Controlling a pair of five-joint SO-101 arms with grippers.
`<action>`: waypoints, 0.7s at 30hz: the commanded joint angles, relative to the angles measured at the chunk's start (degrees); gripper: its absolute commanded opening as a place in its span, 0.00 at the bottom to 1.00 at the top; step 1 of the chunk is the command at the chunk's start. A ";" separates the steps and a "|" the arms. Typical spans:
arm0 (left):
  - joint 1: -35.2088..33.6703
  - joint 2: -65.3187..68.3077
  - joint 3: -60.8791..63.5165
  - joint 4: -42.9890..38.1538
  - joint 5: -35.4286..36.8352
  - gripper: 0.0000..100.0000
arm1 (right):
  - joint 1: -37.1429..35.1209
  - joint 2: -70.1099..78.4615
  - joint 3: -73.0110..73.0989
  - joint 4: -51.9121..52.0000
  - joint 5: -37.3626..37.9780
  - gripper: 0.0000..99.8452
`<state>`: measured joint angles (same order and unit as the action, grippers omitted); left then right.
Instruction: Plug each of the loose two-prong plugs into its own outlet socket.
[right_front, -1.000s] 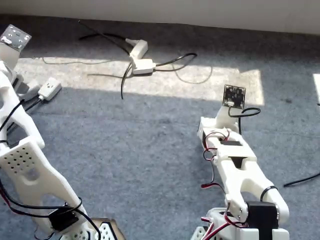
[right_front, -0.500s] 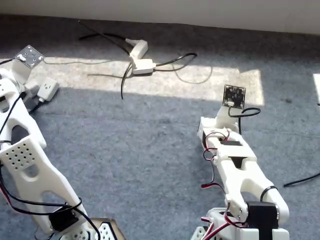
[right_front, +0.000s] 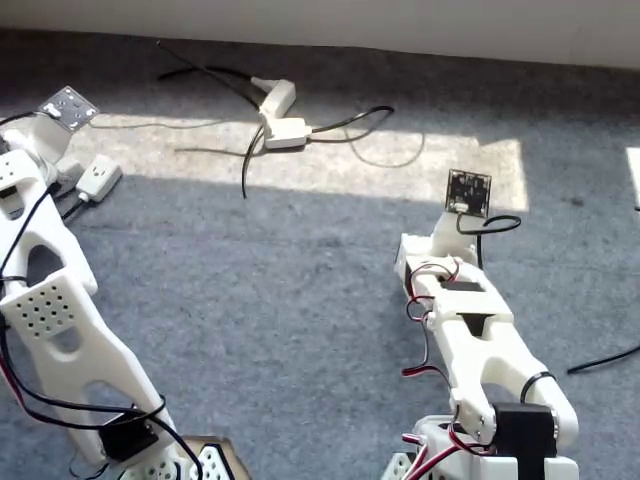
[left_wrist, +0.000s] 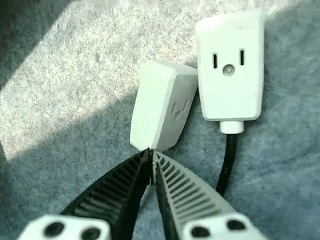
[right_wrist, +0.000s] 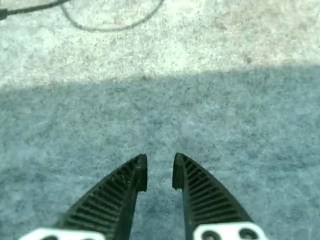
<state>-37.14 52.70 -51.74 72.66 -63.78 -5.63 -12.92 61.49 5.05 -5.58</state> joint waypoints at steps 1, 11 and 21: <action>2.77 -4.62 -0.31 3.34 0.18 0.01 | -0.40 -0.22 -2.42 -1.10 -0.09 0.10; 3.47 -4.53 -6.90 2.99 1.58 0.28 | -0.40 -0.22 -2.42 -1.10 -0.09 0.10; 3.30 -1.54 -7.16 -4.92 1.41 0.27 | -0.40 -0.22 -2.51 -1.10 -0.09 0.10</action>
<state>-34.86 52.35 -56.66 71.69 -62.55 -5.63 -12.92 61.49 5.05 -5.58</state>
